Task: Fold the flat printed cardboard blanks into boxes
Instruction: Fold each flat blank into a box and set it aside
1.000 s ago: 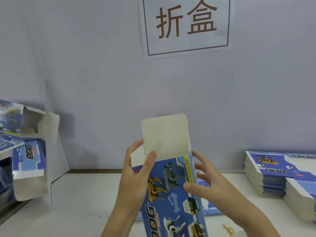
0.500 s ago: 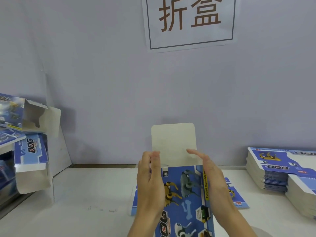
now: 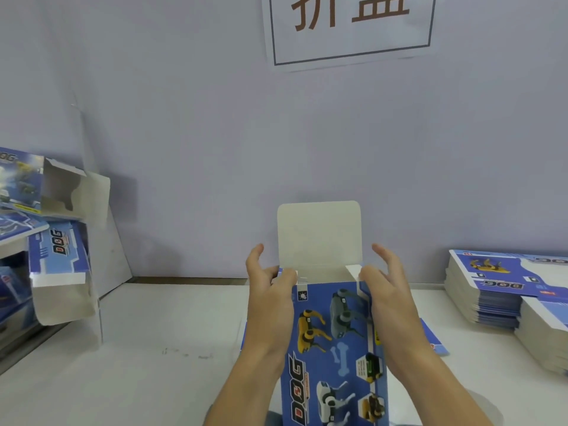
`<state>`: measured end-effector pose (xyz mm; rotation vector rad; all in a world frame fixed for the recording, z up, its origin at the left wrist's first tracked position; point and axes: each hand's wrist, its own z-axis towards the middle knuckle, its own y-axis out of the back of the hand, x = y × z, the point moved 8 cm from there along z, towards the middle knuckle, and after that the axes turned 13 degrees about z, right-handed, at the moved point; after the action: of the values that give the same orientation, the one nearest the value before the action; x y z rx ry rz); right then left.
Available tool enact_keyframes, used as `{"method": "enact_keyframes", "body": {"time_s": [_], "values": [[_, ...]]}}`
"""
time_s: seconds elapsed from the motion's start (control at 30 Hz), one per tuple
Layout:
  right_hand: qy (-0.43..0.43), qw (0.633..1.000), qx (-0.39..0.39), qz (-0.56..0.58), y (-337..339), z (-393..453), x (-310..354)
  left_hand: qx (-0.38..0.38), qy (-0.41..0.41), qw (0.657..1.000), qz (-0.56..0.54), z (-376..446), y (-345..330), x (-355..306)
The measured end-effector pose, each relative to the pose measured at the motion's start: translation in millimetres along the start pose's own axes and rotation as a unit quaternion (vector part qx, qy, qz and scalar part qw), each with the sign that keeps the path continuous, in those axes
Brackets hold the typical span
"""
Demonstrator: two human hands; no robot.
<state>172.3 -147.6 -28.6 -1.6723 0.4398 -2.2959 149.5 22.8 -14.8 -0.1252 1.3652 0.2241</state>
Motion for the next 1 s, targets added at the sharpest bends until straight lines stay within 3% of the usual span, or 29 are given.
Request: {"method": "enact_keyframes", "body": {"time_s": [0.17, 0.3, 0.4, 0.6, 0.67, 0.73, 0.8, 0.9, 1.0], "values": [[0.020, 0.998, 0.064, 0.005, -10, 1, 5, 0.029, -0.025, 0.999, -0.023, 4, -4, -2], [0.049, 0.998, 0.030, 0.013, -5, -3, 7, -0.027, -0.088, 0.995, -0.050, 1, 3, -6], [0.047, 0.998, 0.002, 0.052, 2, -2, 5, -0.062, -0.072, 0.992, -0.082, 0, 9, 2], [0.057, 0.998, -0.006, 0.009, -2, -3, 9, -0.054, -0.082, 0.993, -0.059, 4, 5, 2], [0.059, 0.996, 0.065, -0.016, -2, -4, 13, -0.043, -0.067, 0.995, -0.067, 6, 5, 3], [0.002, 0.994, 0.108, -0.004, -7, -2, 2, -0.021, -0.048, 0.996, -0.070, 9, 5, 9], [-0.019, 0.995, 0.102, 0.001, -3, -5, -5, 0.002, -0.031, 0.997, -0.067, 12, 7, 11], [0.059, 0.998, 0.026, -0.021, 10, -8, 14, 0.028, -0.011, 0.998, -0.060, 16, 12, 12], [0.043, 0.996, -0.009, 0.074, 18, -2, 28, 0.027, 0.002, 0.998, -0.056, 21, 21, 11]]}}
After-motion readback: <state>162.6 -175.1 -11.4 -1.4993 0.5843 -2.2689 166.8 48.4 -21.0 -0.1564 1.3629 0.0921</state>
